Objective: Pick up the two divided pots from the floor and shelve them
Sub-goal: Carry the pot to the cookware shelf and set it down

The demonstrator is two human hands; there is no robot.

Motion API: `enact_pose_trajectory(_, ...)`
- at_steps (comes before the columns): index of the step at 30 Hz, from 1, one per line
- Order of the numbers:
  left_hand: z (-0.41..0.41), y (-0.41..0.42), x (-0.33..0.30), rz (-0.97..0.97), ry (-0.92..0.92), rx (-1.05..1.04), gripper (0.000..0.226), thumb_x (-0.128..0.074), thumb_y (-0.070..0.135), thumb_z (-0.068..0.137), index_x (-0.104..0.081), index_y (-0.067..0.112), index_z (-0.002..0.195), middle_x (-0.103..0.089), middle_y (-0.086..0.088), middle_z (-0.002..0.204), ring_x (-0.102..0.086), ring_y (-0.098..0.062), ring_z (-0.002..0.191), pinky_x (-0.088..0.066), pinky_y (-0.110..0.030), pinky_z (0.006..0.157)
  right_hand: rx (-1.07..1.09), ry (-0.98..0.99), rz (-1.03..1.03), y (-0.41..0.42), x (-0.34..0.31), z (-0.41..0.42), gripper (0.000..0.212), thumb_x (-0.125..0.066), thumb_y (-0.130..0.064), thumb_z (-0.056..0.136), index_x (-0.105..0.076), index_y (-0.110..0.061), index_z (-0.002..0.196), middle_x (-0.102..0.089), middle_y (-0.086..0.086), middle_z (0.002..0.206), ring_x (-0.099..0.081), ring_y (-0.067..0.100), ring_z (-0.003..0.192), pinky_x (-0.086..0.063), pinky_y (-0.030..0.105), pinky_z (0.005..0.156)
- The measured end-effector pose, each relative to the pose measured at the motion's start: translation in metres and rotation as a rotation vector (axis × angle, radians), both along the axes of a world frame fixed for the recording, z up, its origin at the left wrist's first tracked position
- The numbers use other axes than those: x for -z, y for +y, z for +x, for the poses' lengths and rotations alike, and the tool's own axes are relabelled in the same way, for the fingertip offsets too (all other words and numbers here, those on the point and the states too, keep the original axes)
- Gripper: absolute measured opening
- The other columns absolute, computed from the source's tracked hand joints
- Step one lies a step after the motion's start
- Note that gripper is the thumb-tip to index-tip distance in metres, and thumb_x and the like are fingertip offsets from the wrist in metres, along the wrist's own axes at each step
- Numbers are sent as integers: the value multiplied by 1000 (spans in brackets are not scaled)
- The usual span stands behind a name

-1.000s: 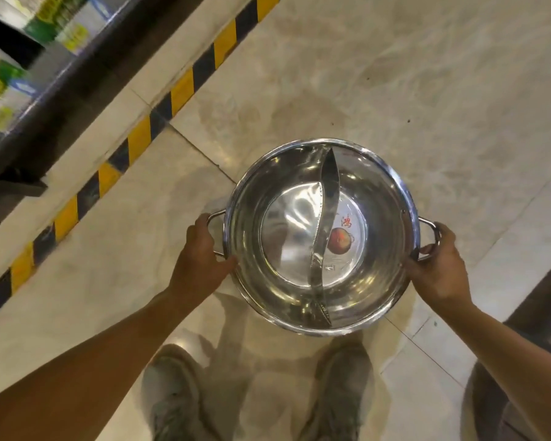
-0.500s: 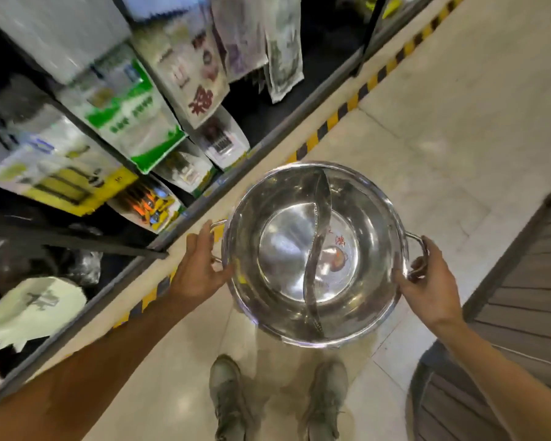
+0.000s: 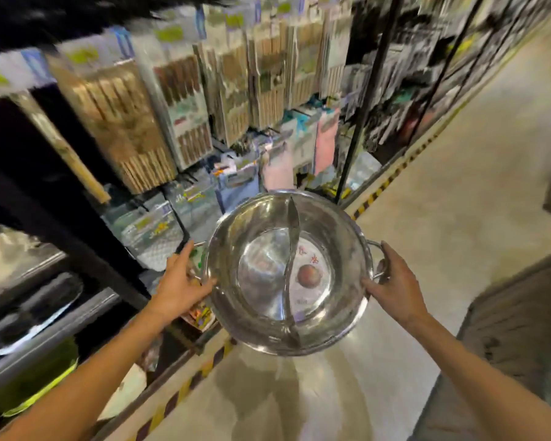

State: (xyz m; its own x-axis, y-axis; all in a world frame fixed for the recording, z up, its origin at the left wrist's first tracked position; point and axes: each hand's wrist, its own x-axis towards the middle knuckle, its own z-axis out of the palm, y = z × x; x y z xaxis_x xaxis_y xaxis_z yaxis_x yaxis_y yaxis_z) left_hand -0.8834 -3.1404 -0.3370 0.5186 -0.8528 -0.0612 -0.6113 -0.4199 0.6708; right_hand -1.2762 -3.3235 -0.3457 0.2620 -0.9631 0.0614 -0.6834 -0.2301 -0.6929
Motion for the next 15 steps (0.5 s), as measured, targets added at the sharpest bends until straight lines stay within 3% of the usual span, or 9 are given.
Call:
enact_pose_trajectory(2, 4, 18, -21, -26, -23, 15, 95, -81, 40, 74, -27, 29, 151, -43, -4, 99, -45, -16, 81, -36, -17, 64, -38, -21, -28, 4, -21, 6, 83, -78, -43, 75, -40, -25, 146, -58, -3, 94, -58, 17, 79, -48, 37, 66)
enact_pose_trajectory(4, 4, 37, -39, -30, -37, -10, 93, -79, 45, 75, -22, 42, 148, -40, -1, 98, -46, -17, 81, -40, -25, 65, -83, -37, -32, 3, -35, 10, 84, -78, -46, 73, -41, -25, 146, -59, -4, 93, -58, 15, 79, -45, 34, 64)
enact_pose_trajectory(9, -17, 90, -89, -42, -81, -180, 100, -78, 38, 79, -16, 21, 156, -40, -1, 99, -51, -14, 76, -40, -19, 64, -245, -87, -74, -2, -75, 34, 90, -77, -49, 74, -38, -21, 150, -61, -4, 119, -60, 23, 106, -50, 36, 84)
enact_pose_trajectory(11, -23, 115, -105, -58, -115, -243, 99, -78, 35, 80, -15, 19, 155, -40, -1, 98, -54, -12, 74, -41, -18, 63, -314, -134, -82, 0, -87, 48, 87, -79, -43, 75, -38, -24, 150, -57, -8, 113, -57, 16, 102, -49, 35, 83)
enact_pose_trajectory(15, -39, 180, -127, -65, -181, -398, 101, -79, 40, 78, -16, 22, 155, -43, 1, 100, -53, -11, 81, -41, -16, 64, -515, -166, -47, 14, -98, 84, 77, -71, -63, 71, -43, -40, 139, -61, -13, 120, -63, 11, 103, -57, 40, 84)
